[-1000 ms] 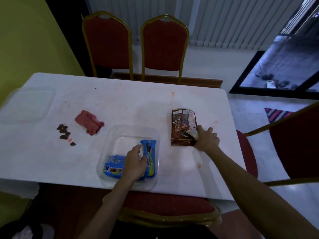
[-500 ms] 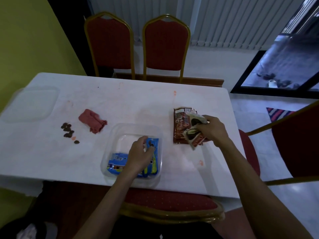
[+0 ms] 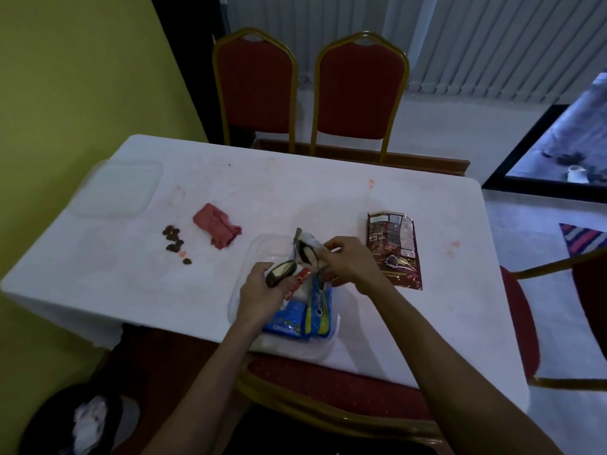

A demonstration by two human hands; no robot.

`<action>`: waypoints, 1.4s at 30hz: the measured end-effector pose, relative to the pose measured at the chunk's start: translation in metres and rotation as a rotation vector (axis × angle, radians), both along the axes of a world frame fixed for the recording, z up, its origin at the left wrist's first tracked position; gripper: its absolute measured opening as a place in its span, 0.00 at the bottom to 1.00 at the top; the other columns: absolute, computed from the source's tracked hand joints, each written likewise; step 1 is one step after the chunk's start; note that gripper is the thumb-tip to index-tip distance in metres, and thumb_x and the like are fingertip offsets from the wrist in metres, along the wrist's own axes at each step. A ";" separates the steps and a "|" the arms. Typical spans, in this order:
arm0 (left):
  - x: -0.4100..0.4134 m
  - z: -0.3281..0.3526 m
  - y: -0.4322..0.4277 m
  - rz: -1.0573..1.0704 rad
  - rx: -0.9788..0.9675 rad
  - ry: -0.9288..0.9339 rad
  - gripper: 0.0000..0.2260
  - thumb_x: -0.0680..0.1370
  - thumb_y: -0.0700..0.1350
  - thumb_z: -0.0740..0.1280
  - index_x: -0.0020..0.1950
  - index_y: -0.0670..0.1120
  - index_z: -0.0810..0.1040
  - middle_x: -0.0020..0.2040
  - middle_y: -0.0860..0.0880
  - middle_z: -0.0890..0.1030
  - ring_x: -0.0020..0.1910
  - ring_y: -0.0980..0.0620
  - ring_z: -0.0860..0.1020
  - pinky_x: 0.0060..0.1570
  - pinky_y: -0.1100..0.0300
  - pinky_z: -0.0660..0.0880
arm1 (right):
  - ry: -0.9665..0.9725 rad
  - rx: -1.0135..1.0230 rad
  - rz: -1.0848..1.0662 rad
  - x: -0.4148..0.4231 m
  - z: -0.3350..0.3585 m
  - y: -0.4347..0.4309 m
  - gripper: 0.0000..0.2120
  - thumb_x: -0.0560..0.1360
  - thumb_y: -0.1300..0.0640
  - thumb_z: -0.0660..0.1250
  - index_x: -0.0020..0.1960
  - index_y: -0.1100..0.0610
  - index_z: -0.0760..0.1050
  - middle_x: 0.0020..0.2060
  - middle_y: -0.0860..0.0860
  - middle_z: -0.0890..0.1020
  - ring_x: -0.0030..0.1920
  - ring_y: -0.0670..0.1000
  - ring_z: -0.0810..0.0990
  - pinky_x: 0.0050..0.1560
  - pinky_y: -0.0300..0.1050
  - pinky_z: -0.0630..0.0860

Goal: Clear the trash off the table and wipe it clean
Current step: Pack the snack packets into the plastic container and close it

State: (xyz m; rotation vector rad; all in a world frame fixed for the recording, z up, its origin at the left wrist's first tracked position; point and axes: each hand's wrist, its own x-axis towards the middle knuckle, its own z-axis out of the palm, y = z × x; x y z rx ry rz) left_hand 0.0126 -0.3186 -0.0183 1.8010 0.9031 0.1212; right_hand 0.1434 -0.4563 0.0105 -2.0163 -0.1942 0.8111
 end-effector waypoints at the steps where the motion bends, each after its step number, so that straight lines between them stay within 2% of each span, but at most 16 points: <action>1: -0.001 -0.001 0.004 0.044 0.040 0.027 0.13 0.73 0.50 0.74 0.55 0.50 0.75 0.48 0.51 0.81 0.46 0.50 0.80 0.43 0.52 0.80 | -0.032 -0.036 0.007 0.001 -0.004 0.004 0.11 0.78 0.51 0.70 0.54 0.58 0.79 0.44 0.57 0.85 0.34 0.55 0.87 0.37 0.54 0.85; 4: 0.002 -0.006 0.013 0.103 0.132 0.058 0.15 0.75 0.49 0.72 0.58 0.47 0.74 0.49 0.49 0.79 0.50 0.47 0.78 0.47 0.54 0.76 | -0.117 -0.137 0.032 -0.001 -0.018 0.014 0.05 0.80 0.57 0.66 0.49 0.58 0.78 0.43 0.59 0.85 0.34 0.56 0.87 0.39 0.54 0.85; 7: 0.012 -0.008 0.014 0.190 0.112 0.036 0.15 0.78 0.47 0.68 0.61 0.42 0.72 0.53 0.44 0.80 0.52 0.43 0.78 0.49 0.55 0.73 | -0.150 -0.197 -0.017 0.000 -0.032 0.019 0.08 0.80 0.58 0.65 0.44 0.61 0.77 0.36 0.58 0.85 0.31 0.56 0.86 0.38 0.56 0.85; 9: 0.019 -0.008 0.011 0.202 0.103 0.046 0.17 0.80 0.48 0.64 0.65 0.41 0.69 0.57 0.40 0.81 0.55 0.39 0.79 0.50 0.54 0.73 | -0.146 -0.210 -0.038 0.001 -0.042 0.023 0.08 0.78 0.58 0.65 0.43 0.61 0.78 0.36 0.58 0.85 0.32 0.57 0.86 0.37 0.57 0.85; 11: 0.024 -0.012 0.009 0.106 0.074 0.130 0.23 0.83 0.50 0.60 0.74 0.41 0.62 0.62 0.38 0.79 0.58 0.38 0.78 0.50 0.55 0.72 | -0.162 -0.229 -0.022 -0.001 -0.050 0.028 0.07 0.76 0.58 0.66 0.41 0.60 0.77 0.36 0.57 0.84 0.35 0.58 0.85 0.38 0.57 0.84; 13: 0.026 -0.015 0.009 -0.032 0.061 0.233 0.29 0.83 0.52 0.58 0.79 0.43 0.52 0.65 0.38 0.77 0.60 0.38 0.78 0.51 0.55 0.72 | -0.202 -0.277 0.028 -0.006 -0.055 0.036 0.06 0.73 0.58 0.66 0.38 0.59 0.75 0.35 0.55 0.82 0.36 0.56 0.83 0.37 0.50 0.83; 14: 0.026 -0.016 0.010 -0.101 0.088 0.270 0.30 0.82 0.52 0.60 0.79 0.44 0.52 0.66 0.39 0.77 0.60 0.39 0.78 0.54 0.53 0.74 | -0.217 -0.308 0.063 -0.008 -0.057 0.039 0.06 0.73 0.58 0.66 0.38 0.59 0.73 0.35 0.54 0.80 0.37 0.55 0.81 0.36 0.46 0.79; 16: 0.027 -0.017 0.015 -0.238 0.206 0.341 0.27 0.80 0.51 0.63 0.75 0.44 0.61 0.63 0.40 0.79 0.58 0.39 0.79 0.56 0.50 0.77 | -0.243 -0.340 0.102 -0.011 -0.058 0.044 0.05 0.73 0.58 0.67 0.42 0.58 0.72 0.37 0.53 0.78 0.40 0.54 0.79 0.36 0.43 0.74; 18: 0.027 -0.012 0.020 -0.333 0.339 0.429 0.22 0.78 0.51 0.66 0.69 0.44 0.69 0.59 0.40 0.80 0.55 0.41 0.80 0.53 0.50 0.78 | -0.274 -0.348 0.113 -0.011 -0.060 0.047 0.04 0.73 0.58 0.66 0.43 0.57 0.73 0.37 0.52 0.78 0.40 0.53 0.78 0.37 0.43 0.75; 22: 0.030 -0.003 0.024 -0.396 0.561 0.554 0.19 0.77 0.51 0.66 0.65 0.43 0.71 0.59 0.41 0.78 0.57 0.42 0.79 0.52 0.52 0.75 | -0.359 -0.351 0.081 -0.014 -0.059 0.048 0.06 0.73 0.52 0.66 0.44 0.55 0.74 0.39 0.50 0.78 0.40 0.52 0.79 0.39 0.42 0.75; 26: 0.037 -0.014 0.025 -0.460 0.631 0.392 0.23 0.77 0.46 0.67 0.71 0.46 0.67 0.62 0.43 0.75 0.61 0.43 0.75 0.53 0.51 0.73 | -0.383 -0.307 0.095 -0.014 -0.056 0.048 0.09 0.75 0.54 0.67 0.42 0.57 0.70 0.35 0.48 0.74 0.35 0.46 0.72 0.32 0.39 0.66; 28: 0.039 -0.028 0.028 -0.537 0.616 0.308 0.26 0.75 0.46 0.70 0.71 0.49 0.67 0.64 0.45 0.74 0.63 0.43 0.73 0.54 0.50 0.75 | -0.453 -0.386 0.179 -0.017 -0.057 0.049 0.07 0.78 0.56 0.64 0.43 0.57 0.69 0.37 0.51 0.76 0.37 0.49 0.74 0.35 0.41 0.69; 30: 0.036 -0.043 0.033 -0.630 0.621 0.324 0.32 0.74 0.47 0.71 0.76 0.51 0.62 0.70 0.46 0.72 0.67 0.43 0.72 0.59 0.48 0.75 | -0.584 -0.539 0.293 -0.021 -0.060 0.048 0.06 0.80 0.56 0.61 0.47 0.58 0.73 0.42 0.53 0.81 0.39 0.52 0.78 0.39 0.44 0.75; 32: 0.031 -0.055 0.036 -0.691 0.665 0.357 0.36 0.75 0.44 0.69 0.79 0.52 0.57 0.73 0.45 0.68 0.69 0.42 0.70 0.62 0.46 0.74 | -0.682 -0.625 0.343 -0.022 -0.060 0.046 0.07 0.80 0.56 0.61 0.51 0.58 0.76 0.43 0.53 0.83 0.39 0.52 0.79 0.39 0.44 0.76; 36: 0.025 -0.064 0.036 -0.670 0.727 0.283 0.32 0.76 0.43 0.66 0.79 0.54 0.59 0.70 0.45 0.69 0.66 0.42 0.71 0.60 0.47 0.74 | -0.811 -0.609 0.413 -0.020 -0.063 0.044 0.08 0.80 0.53 0.64 0.53 0.55 0.79 0.42 0.50 0.83 0.40 0.50 0.81 0.42 0.44 0.79; 42: 0.025 -0.067 0.025 -0.694 0.739 0.232 0.30 0.76 0.41 0.63 0.77 0.53 0.61 0.77 0.49 0.63 0.76 0.45 0.61 0.69 0.43 0.66 | -0.808 -0.620 0.559 -0.029 -0.076 0.044 0.05 0.79 0.55 0.66 0.49 0.55 0.81 0.45 0.52 0.84 0.47 0.52 0.83 0.48 0.47 0.80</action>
